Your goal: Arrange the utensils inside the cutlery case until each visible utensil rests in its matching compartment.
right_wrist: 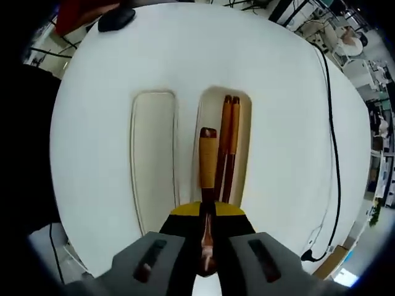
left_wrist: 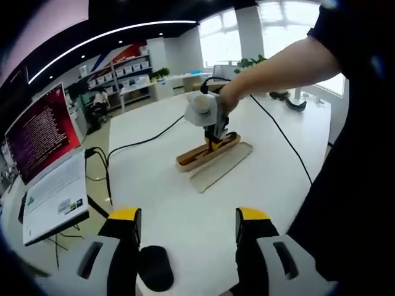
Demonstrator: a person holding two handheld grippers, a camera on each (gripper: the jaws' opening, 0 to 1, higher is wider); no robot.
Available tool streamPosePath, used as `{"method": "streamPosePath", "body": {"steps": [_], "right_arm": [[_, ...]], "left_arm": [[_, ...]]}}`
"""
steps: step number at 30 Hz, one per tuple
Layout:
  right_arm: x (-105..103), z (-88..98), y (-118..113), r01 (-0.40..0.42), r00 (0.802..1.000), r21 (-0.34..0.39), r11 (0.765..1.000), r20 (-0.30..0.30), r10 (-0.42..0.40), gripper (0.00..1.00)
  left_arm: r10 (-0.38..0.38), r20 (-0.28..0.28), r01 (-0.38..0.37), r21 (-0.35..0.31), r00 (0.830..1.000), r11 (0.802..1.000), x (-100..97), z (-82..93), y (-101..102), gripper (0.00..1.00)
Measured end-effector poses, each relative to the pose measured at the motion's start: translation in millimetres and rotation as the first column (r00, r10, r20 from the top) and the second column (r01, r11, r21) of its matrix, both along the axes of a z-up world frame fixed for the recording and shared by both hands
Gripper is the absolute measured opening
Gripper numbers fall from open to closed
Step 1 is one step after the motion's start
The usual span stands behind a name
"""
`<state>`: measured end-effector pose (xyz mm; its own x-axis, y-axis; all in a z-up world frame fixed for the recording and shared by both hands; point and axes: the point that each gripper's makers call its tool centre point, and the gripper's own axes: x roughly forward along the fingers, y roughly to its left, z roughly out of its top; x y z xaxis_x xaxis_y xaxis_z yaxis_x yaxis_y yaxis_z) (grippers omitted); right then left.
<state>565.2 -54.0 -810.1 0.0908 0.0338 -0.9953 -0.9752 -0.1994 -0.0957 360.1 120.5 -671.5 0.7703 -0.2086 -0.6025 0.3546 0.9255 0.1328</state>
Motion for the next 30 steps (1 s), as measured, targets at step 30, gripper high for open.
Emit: {"method": "streamPosePath", "body": {"steps": [30], "right_arm": [[-2.5, -7.5, 28.0, -0.013, 0.999, 0.013, 1.0, -0.043, 0.013, 0.0]], "left_arm": [[0.011, -0.044, -0.01, 0.016, 0.999, 1.0, -16.3, -3.9, 4.6, 0.63]]}}
